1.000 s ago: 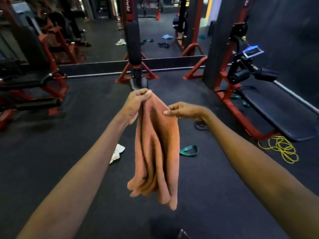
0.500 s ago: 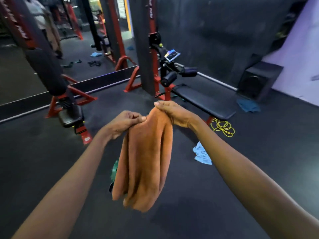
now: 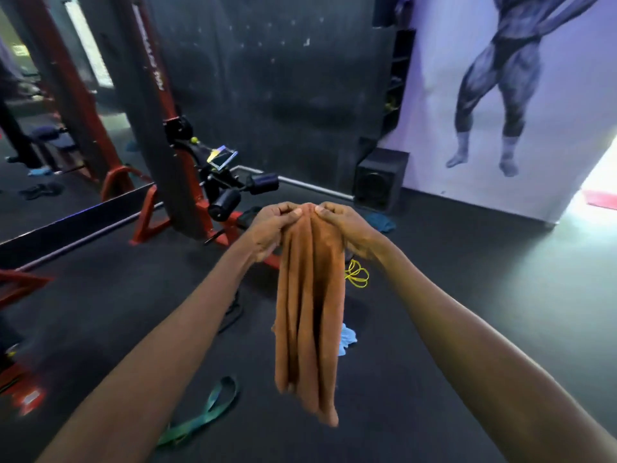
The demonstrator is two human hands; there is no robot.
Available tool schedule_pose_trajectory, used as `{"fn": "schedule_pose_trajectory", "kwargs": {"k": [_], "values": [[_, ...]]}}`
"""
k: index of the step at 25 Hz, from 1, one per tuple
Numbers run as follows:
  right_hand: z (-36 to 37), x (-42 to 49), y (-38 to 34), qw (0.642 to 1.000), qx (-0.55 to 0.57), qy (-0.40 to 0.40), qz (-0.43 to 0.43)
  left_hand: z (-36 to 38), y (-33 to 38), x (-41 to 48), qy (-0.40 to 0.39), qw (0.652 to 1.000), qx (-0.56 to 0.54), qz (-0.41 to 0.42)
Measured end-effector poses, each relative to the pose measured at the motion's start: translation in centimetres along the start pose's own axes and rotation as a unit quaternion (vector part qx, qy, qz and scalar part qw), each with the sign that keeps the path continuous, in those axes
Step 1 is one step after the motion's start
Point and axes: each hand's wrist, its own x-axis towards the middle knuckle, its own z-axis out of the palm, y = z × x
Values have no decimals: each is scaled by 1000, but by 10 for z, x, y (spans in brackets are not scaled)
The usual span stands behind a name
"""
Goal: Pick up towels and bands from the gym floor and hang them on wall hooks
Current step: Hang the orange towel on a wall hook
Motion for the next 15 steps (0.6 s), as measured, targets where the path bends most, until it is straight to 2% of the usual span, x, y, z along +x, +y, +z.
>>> {"fn": "schedule_pose_trajectory", "kwargs": {"k": [4, 8, 12, 15], "values": [[-67, 37, -27, 994, -57, 87, -19, 44, 17, 90, 20, 994, 67, 81], [-156, 73, -41, 982, -111, 152, -27, 87, 28, 186, 4, 988, 116, 101], [-240, 101, -47, 973, -122, 195, -28, 138, 33, 275, -53, 981, 168, 80], [-315, 132, -45, 967, -136, 215, -29, 181, 20, 348, -110, 964, 219, 104]]}}
